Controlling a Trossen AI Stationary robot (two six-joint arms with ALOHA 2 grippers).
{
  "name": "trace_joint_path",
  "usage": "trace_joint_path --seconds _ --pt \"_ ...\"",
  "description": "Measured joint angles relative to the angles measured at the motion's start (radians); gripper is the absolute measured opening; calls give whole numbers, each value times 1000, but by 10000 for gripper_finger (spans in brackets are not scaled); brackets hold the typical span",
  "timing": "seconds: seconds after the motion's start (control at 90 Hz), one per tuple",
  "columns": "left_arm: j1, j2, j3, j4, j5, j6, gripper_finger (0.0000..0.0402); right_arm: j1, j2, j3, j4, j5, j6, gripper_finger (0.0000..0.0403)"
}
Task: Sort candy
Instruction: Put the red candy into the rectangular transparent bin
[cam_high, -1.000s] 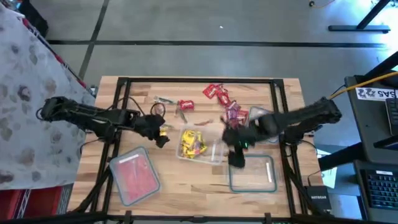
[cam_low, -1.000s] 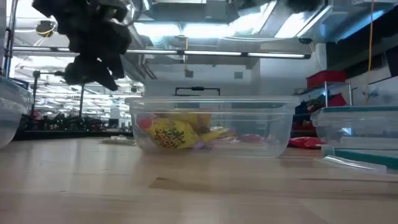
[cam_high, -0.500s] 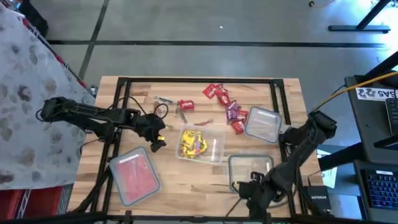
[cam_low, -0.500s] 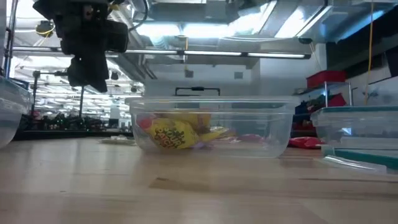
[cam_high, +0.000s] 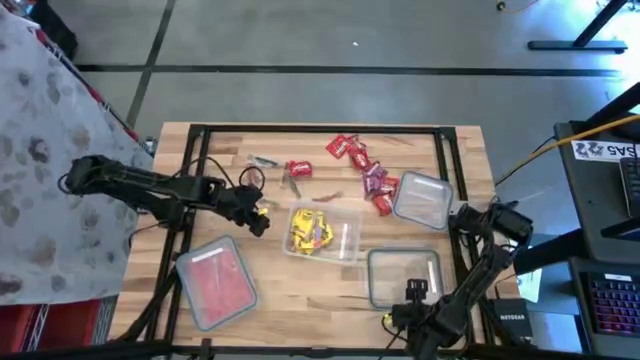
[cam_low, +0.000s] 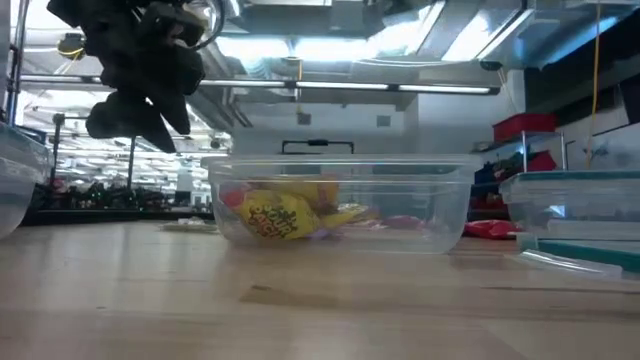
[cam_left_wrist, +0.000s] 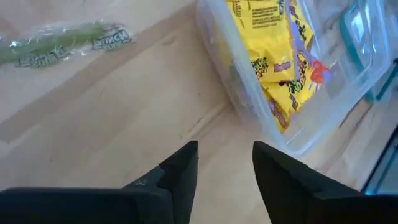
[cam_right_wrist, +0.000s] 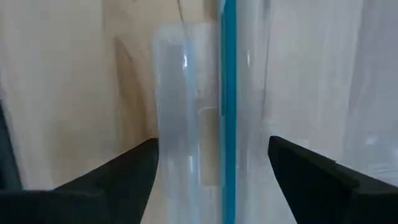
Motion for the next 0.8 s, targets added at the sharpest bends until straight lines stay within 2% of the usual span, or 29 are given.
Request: trace_joint_path --seconds 0.422,0.567,0.8 --pt "-13 0 0 19 -26 -47 137 -2 -4 6 19 26 -55 292" --pt "-14 0 0 18 -36 -22 136 9 -8 14 84 76 -27 292" --pt "-14 0 0 16 -49 -17 137 -13 33 1 74 45 5 290"
